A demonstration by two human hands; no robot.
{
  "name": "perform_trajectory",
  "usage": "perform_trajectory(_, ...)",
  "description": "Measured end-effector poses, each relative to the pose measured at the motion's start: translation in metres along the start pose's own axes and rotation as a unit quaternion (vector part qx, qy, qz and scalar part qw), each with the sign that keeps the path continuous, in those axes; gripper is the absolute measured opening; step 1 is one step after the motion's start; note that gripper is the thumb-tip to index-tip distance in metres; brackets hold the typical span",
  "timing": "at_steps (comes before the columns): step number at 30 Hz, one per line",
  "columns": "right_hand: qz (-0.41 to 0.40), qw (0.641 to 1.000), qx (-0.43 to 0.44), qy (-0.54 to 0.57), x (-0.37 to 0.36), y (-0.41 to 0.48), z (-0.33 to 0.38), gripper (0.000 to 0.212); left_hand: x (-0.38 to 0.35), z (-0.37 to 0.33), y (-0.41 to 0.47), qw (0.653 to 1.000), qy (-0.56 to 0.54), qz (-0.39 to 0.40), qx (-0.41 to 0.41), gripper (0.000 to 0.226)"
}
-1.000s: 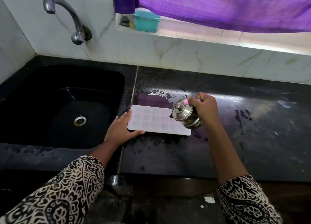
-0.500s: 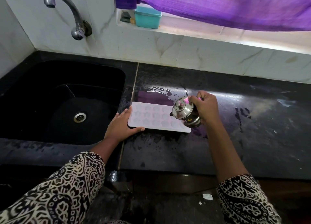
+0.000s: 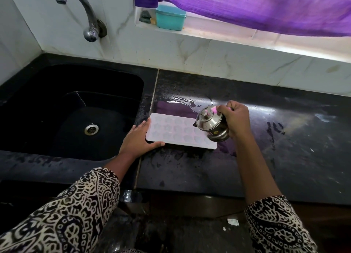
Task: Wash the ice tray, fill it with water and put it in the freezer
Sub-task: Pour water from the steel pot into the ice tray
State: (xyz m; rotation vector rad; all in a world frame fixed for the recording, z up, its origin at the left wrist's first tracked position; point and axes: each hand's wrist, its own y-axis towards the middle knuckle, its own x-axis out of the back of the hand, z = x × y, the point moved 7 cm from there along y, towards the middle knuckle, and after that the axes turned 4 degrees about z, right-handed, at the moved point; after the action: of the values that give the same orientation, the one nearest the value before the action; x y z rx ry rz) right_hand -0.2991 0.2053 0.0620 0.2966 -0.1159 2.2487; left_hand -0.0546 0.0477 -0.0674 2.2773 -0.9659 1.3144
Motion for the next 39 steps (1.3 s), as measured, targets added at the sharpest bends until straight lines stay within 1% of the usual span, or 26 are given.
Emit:
perform_trajectory(2, -0.006, 0.999, -0.011, 0.036, 0.003, 0.0, -0.002, 0.035, 0.0, 0.0, 0.0, 1.0, -0.002, -0.003, -0.002, 0.126)
perform_trajectory(6, -0.024, 0.988, -0.032, 0.148, 0.011, 0.0, -0.006, 0.037, -0.001, 0.001, 0.0, 1.0, -0.001, 0.0, 0.0, 0.127)
perform_trajectory(9, -0.032, 0.983, -0.028, 0.176, 0.018, 0.0, -0.006, 0.038, -0.001, 0.002, 0.001, 1.0, -0.001, -0.001, 0.003, 0.127)
perform_trajectory(14, -0.042, 0.987, -0.021, 0.151, 0.031, 0.0, -0.014, 0.04, -0.002, 0.002, 0.001, 1.0, 0.002, 0.005, 0.006, 0.127)
perform_trajectory(21, -0.055, 0.997, -0.004, 0.053, 0.042, 0.0, -0.018, 0.038, -0.004, 0.004, 0.002, 1.0, 0.008, 0.003, 0.005, 0.126)
perform_trajectory(27, -0.048, 0.999, 0.014, -0.004, 0.042, 0.0, -0.015, 0.037, -0.006, 0.006, 0.003, 1.0, 0.009, 0.001, 0.006, 0.126)
perform_trajectory(39, -0.039, 0.998, 0.022, -0.051, 0.037, 0.003, -0.018, 0.035, -0.006, 0.007, 0.004, 1.0, 0.009, 0.003, 0.004, 0.127)
